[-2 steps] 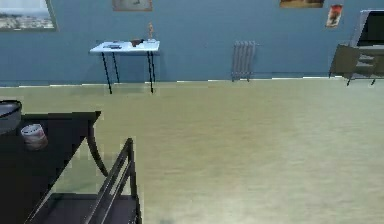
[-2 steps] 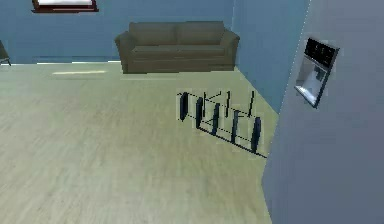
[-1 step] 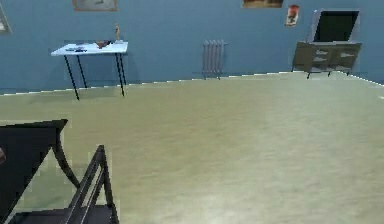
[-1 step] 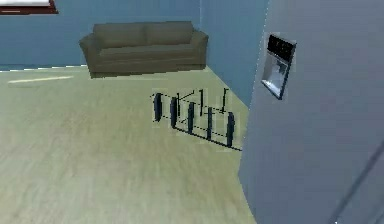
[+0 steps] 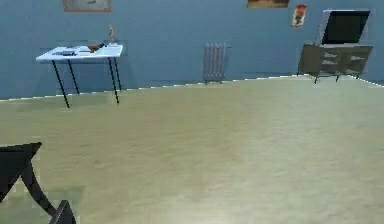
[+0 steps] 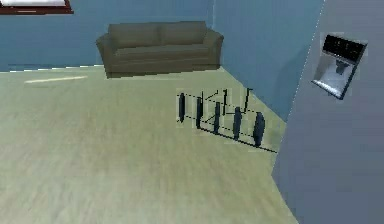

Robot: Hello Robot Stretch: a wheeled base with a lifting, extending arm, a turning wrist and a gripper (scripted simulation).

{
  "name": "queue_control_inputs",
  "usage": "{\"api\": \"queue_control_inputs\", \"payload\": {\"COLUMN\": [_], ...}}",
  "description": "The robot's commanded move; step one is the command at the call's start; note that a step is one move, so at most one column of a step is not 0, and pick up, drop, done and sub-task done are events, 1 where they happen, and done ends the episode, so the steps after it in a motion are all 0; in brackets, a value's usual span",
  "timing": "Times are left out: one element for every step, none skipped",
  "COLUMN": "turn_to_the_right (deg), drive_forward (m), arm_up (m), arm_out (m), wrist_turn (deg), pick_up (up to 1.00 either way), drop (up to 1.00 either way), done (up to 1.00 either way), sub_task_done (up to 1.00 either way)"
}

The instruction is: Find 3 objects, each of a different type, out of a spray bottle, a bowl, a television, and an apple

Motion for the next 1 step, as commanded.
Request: {"api": "queue_control_inputs", "payload": {"turn_to_the_right": [-12.0], "drive_forward": [0.0], "arm_up": [0.0], "arm_out": [0.0], "wrist_turn": [0.0], "pick_up": [0.0], "drop": [0.0], "done": [0.0], "sub_task_done": [0.0]}}
